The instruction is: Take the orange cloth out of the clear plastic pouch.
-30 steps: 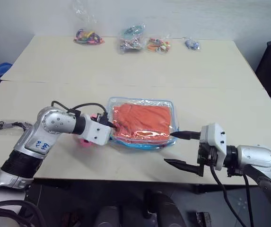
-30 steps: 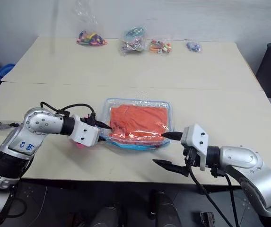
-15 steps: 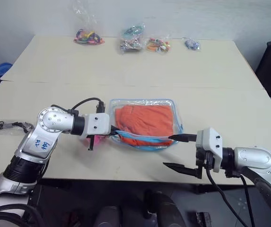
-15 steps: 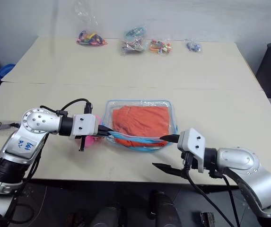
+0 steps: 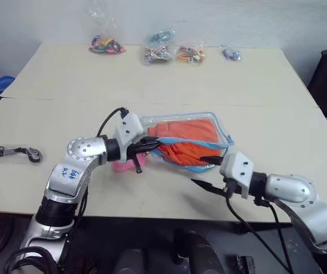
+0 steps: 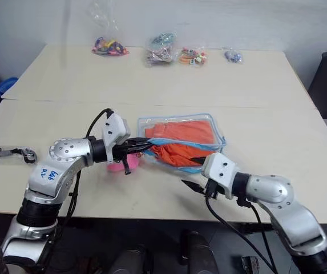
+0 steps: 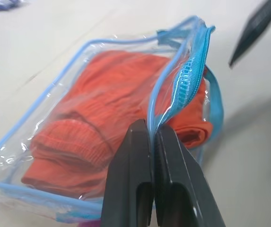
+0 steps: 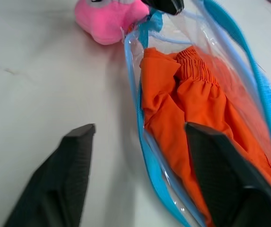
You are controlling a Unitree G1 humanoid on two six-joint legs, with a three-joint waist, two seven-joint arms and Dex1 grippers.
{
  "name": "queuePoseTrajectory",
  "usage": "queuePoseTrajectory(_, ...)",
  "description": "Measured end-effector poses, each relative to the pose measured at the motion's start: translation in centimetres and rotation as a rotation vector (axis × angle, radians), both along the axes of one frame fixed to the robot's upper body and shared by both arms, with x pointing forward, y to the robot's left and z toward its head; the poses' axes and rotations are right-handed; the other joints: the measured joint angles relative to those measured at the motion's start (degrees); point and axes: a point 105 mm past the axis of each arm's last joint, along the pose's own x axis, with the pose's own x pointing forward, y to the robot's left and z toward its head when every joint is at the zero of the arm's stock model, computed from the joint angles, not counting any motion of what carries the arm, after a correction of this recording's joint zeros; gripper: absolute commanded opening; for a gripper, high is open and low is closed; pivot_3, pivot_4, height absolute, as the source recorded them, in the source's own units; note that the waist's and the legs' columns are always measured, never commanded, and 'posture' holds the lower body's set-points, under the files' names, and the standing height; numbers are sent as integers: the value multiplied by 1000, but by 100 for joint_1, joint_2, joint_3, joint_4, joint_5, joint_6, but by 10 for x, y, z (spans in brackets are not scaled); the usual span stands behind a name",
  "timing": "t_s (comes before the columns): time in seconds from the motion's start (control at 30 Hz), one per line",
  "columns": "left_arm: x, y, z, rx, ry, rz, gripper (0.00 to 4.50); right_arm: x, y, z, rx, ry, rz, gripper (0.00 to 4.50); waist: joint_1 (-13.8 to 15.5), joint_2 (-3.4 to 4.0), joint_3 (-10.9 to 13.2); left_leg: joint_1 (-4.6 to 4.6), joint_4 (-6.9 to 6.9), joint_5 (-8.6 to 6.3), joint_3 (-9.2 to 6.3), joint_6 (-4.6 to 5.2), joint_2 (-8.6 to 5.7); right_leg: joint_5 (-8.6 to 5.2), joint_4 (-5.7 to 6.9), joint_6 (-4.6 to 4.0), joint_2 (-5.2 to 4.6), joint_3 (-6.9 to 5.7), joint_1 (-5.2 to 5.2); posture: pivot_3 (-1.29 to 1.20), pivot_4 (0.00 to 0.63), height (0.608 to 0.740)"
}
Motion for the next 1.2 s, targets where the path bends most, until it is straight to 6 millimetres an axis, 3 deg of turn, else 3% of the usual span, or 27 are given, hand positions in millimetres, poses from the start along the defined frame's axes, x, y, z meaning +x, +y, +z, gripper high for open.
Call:
queuePoseTrajectory(0.07,1,0,-1,-2,1,14,0,8,0,0,-16,-38,-30,1554,-4,0,0,0,0,2,0,-3,0,0,2,0,0,0,0,0,150,740)
queuePoseTrajectory(0.3,-3,-1,-9,56,1,10,0,27,-9,-9,-93,-98,-114,1554,3,0,0,0,1,2,-1,-4,0,0,-1,-1,-1,-2,-1,0,150,740)
queuePoseTrajectory(0.57,-2,-1,-7,55,-5,16,0,32,-7,-26,-230,-172,-77,1554,-1,0,0,0,1,2,0,-4,0,0,0,-1,-1,-1,-1,0,150,740)
queuePoseTrajectory(0.77,-1,-4,-2,52,-14,12,0,49,-12,-27,-318,-257,-130,1554,-3,0,0,0,1,3,-1,-5,0,0,0,-1,-1,-2,-1,0,150,740)
queuePoseTrajectory(0.87,-1,-4,-1,52,-11,12,0,50,-12,-30,-330,-259,-133,2139,-2,0,0,0,1,3,-1,-5,0,0,-2,-1,-1,-2,-1,0,150,740)
queuePoseTrajectory(0.97,-1,-5,-1,52,-7,12,0,52,-12,-26,-330,-288,-142,3115,-3,0,0,0,1,3,-1,-5,0,0,-1,-1,-1,-2,0,0,150,740)
queuePoseTrajectory(1.2,-1,-6,0,50,-3,12,0,54,-10,-25,-361,-329,-134,3115,-10,0,0,0,1,3,0,-5,0,0,0,-1,-1,-1,0,0,150,740)
